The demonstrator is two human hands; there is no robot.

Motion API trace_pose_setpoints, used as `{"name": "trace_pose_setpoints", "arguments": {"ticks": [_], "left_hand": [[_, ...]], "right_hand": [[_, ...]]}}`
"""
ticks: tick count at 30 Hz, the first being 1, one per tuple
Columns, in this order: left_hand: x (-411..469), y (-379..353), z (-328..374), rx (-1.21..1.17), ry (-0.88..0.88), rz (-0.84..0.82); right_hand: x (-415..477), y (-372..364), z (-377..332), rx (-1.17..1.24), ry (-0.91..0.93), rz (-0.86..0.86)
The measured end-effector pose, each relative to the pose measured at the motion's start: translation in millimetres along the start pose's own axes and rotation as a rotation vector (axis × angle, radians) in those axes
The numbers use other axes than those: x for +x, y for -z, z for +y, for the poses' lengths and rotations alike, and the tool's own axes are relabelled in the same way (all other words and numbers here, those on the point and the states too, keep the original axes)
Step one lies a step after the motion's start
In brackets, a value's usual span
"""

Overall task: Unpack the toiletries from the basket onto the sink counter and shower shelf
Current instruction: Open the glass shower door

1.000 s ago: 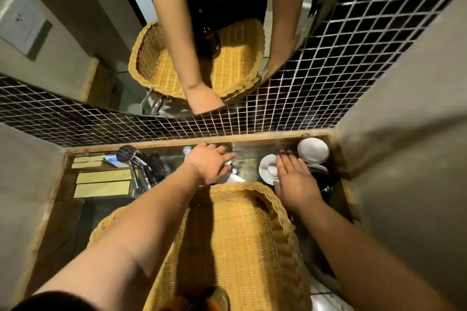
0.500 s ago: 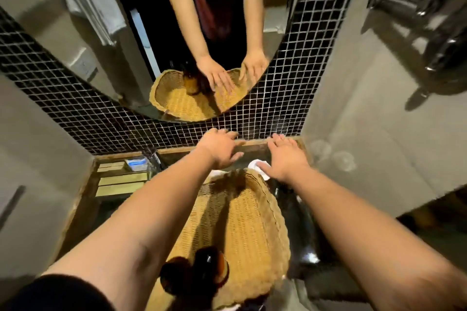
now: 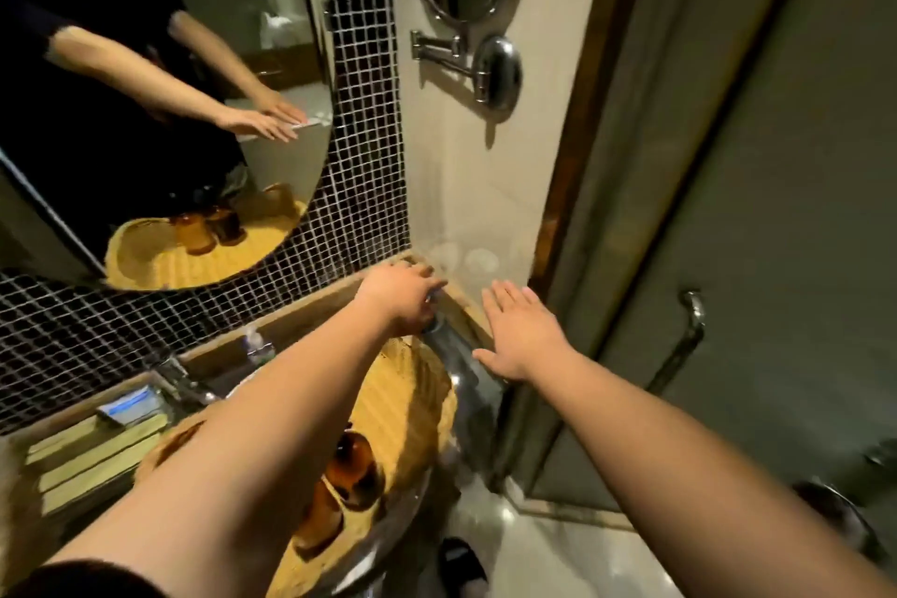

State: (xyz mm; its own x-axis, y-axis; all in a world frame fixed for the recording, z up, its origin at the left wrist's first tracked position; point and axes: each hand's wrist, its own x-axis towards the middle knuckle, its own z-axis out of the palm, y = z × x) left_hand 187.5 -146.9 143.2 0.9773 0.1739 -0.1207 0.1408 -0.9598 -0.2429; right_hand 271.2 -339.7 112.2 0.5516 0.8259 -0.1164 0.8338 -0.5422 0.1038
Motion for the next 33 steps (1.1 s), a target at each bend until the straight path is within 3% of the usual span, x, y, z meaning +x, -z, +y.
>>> {"name": "trace_pose_setpoints", "arguments": {"ticks": [9, 16, 20, 23, 28, 33], "left_hand": [[32, 56, 171, -0.069, -0.283, 0.055], [63, 69, 252, -0.031, -0.3, 0.066], [88, 74, 283, -0.055, -0.287, 0.024], [105, 74, 298, -0.097, -0.261, 0.028], [110, 57, 316, -0.309, -0.137, 0.123], [106, 46, 334, -0.443, -0.139, 0.081]], "right_hand": [[-123, -21, 97, -0.012, -0.295, -0.045], [-151, -44, 147, 0.024, -0.436, -0.073], [-150, -63, 177, 0.171, -0.537, -0.075], [-144, -71, 195, 0.308, -0.497, -0.044], [-136, -74, 214, 0.628, -0.529, 0.145], [-124, -78, 207, 1.016, -0.558, 0.252]]}}
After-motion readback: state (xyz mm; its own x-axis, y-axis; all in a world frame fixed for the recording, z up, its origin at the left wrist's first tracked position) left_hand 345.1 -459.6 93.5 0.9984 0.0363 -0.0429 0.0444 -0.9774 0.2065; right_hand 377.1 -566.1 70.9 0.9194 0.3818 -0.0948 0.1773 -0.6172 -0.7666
